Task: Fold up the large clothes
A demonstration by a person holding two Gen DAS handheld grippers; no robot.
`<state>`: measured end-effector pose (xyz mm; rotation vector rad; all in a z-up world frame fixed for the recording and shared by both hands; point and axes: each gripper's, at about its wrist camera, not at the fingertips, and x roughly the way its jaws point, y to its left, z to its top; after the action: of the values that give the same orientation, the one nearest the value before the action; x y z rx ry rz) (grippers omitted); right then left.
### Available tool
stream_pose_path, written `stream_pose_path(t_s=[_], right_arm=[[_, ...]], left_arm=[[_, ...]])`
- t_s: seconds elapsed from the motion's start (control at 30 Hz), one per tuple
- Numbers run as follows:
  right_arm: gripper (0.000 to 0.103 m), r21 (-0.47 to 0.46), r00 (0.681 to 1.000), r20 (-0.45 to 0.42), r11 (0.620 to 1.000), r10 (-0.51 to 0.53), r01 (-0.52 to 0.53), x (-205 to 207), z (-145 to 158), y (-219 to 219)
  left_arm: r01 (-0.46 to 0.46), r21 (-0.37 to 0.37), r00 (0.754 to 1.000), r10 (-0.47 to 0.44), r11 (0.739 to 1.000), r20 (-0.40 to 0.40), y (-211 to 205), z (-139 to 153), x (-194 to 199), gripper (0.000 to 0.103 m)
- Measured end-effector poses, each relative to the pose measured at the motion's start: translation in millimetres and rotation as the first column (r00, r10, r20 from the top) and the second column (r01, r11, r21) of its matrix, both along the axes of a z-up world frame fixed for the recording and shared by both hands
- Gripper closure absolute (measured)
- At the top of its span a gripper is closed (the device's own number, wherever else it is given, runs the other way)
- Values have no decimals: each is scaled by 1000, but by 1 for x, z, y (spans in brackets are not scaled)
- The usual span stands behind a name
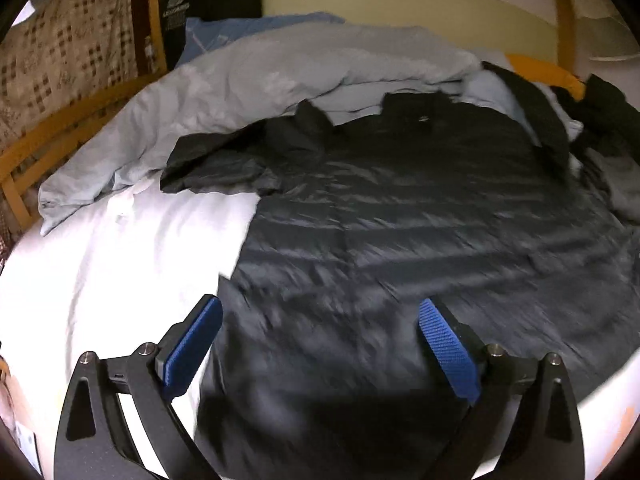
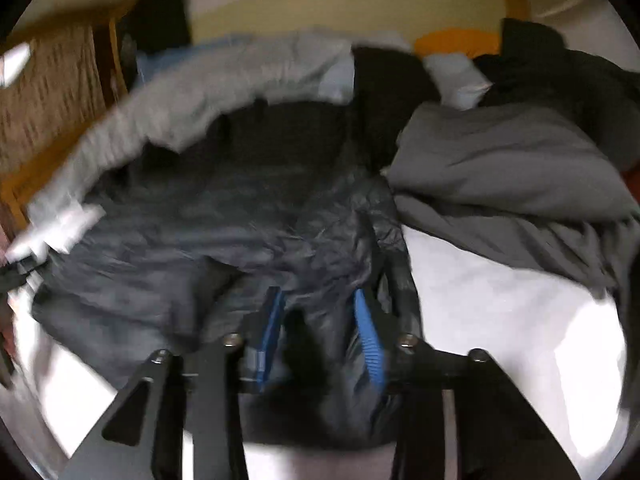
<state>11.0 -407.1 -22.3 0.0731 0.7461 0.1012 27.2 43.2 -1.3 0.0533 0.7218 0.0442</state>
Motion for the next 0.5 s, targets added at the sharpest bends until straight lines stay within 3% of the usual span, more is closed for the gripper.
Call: stream_pose_path(t_s=[0.03, 0.13, 0.17, 0.23, 0.27, 0.43, 0.5], right_arm=[[90, -7, 999, -36, 1000, -14, 14, 14, -10, -4], [94, 53, 989, -92, 991, -115, 120, 31, -36, -32], [94, 103, 988, -94, 986, -120, 130, 32, -38, -39], [94, 95, 990, -93, 989, -109, 117, 33, -37, -39], [94, 72, 991, -90, 992, -101, 108, 32, -37, -38], [93, 49, 989, -73, 990, -128, 132, 16, -26, -35], [93, 32, 991, -34, 991, -126, 127, 5, -16, -32]], left_arm=[[9, 12, 1000, -8, 1000, -27, 4, -7, 12, 5], [53, 53, 987, -45, 997, -154, 15, -41, 52, 2], [45, 7, 986, -43, 999, -161, 23, -49, 57, 0], [-9, -121, 988, -10, 993, -157, 38, -53, 59, 0], [-18, -132, 989, -1, 991, -145, 39, -53, 57, 0], [-19, -31, 997, 16, 999, -74, 25, -40, 38, 3], [38, -76, 999, -40, 996, -24, 10, -17, 14, 4]])
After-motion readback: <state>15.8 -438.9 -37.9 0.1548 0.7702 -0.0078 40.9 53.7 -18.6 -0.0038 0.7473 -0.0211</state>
